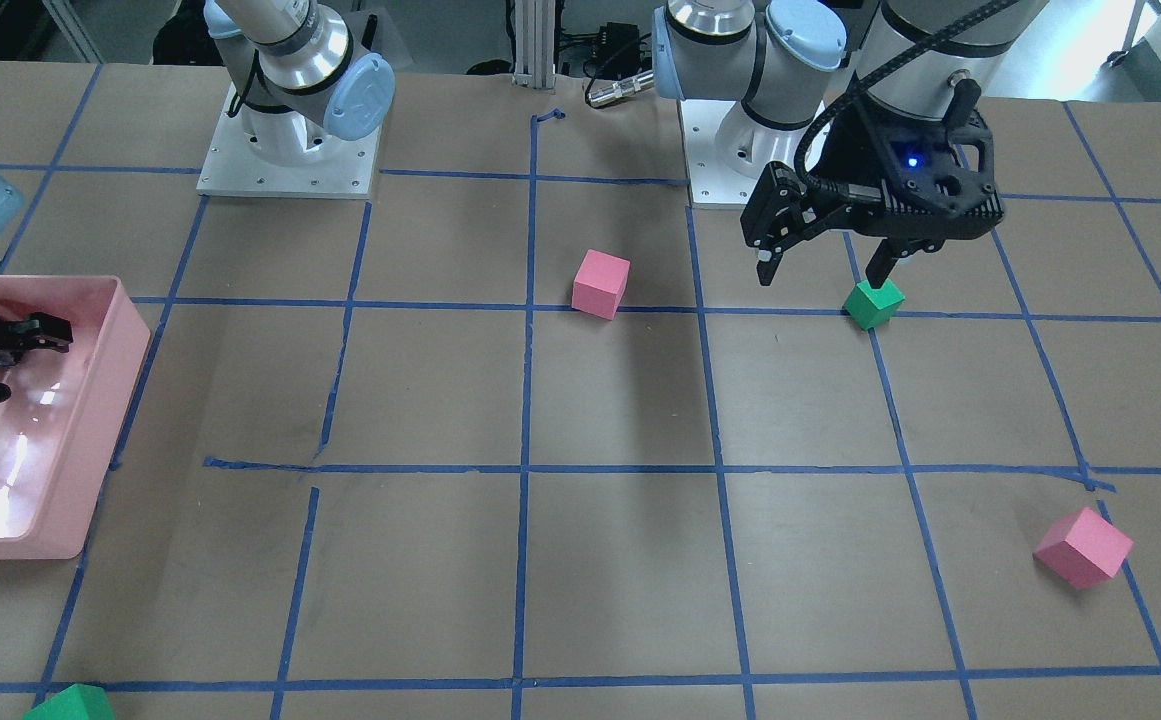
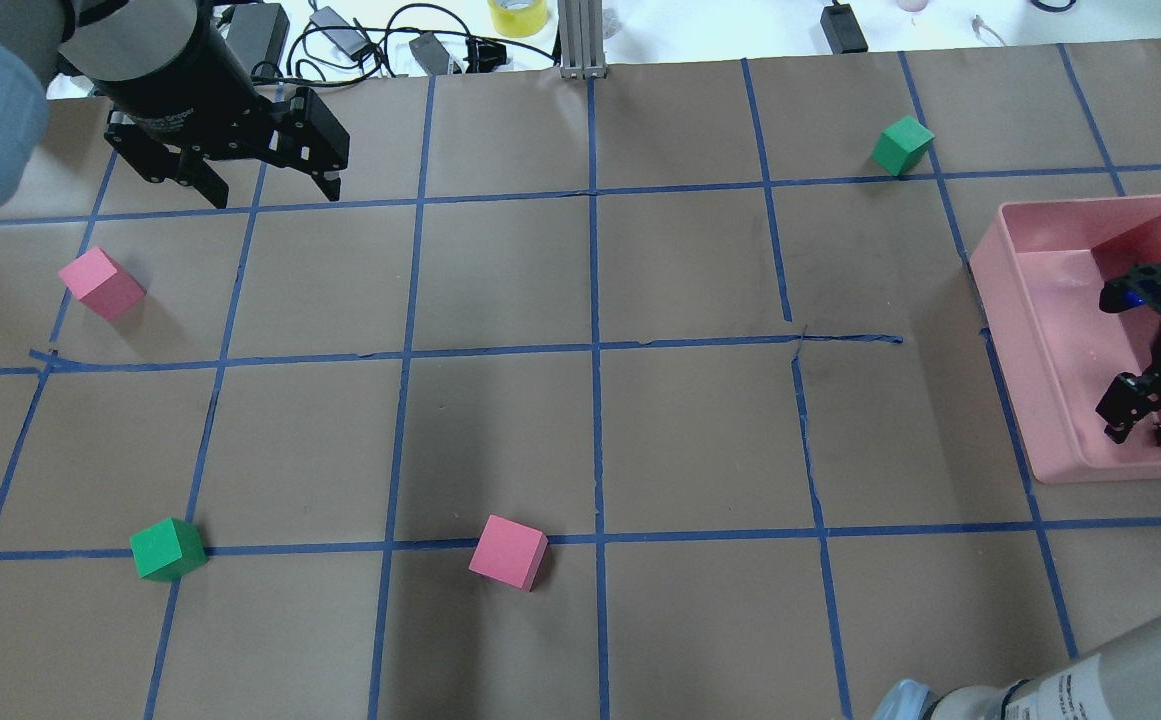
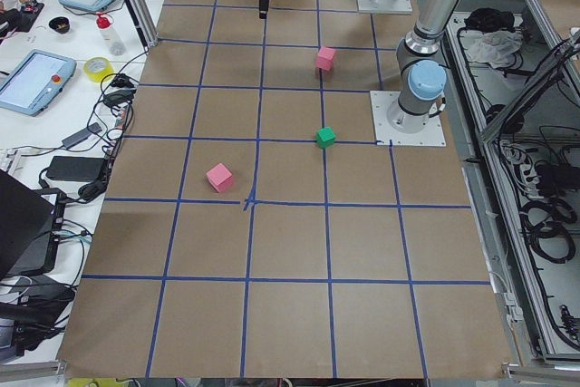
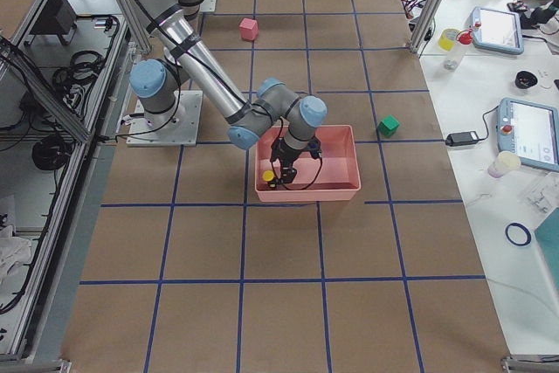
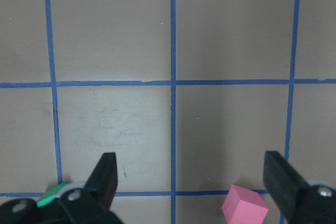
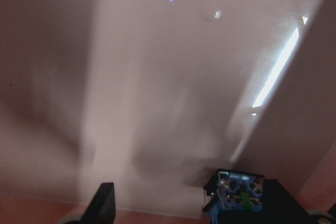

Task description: Align button upright

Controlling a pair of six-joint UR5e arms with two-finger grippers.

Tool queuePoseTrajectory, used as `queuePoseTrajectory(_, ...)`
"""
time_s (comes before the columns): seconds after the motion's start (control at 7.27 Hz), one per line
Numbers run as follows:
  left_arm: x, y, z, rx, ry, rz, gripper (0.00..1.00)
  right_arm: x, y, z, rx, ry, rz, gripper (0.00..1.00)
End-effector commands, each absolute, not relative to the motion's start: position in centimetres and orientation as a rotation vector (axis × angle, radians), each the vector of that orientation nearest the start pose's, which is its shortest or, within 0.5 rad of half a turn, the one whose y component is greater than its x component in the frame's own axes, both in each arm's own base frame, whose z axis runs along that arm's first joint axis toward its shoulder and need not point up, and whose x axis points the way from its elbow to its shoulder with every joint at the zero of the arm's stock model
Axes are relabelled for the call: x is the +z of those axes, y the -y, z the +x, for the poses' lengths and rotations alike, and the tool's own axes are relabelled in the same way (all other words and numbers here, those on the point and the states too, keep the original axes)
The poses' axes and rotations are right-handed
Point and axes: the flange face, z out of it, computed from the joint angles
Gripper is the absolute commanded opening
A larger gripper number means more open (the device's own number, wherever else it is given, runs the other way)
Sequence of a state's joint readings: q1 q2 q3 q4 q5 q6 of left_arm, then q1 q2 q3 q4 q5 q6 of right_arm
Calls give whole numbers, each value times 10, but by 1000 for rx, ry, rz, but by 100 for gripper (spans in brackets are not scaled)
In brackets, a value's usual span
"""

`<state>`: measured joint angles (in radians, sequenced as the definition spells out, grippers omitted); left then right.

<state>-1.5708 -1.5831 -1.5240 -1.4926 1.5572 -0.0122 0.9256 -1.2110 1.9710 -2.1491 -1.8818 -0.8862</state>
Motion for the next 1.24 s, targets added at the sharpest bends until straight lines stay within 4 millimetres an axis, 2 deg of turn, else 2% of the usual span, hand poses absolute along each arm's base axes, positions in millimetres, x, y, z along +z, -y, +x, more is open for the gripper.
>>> queuePoseTrajectory(0.0, 513, 507, -135, -177, -3153, -18, 100, 178, 473, -228, 559, -3163, -427, 100)
queuePoseTrajectory(0.55, 513, 508, -134, -177, -3152, -20, 100, 187, 477, -230, 528, -3203, -314, 100)
queuePoseTrajectory(0.83, 513, 508, -134, -177, -3151, -18, 100, 198, 479, -229, 496, -3219, -317, 100)
queuePoseTrajectory(1.1, 513, 508, -134, -177, -3152, -18, 100, 199, 479, -230, 503, -3227, -315, 100)
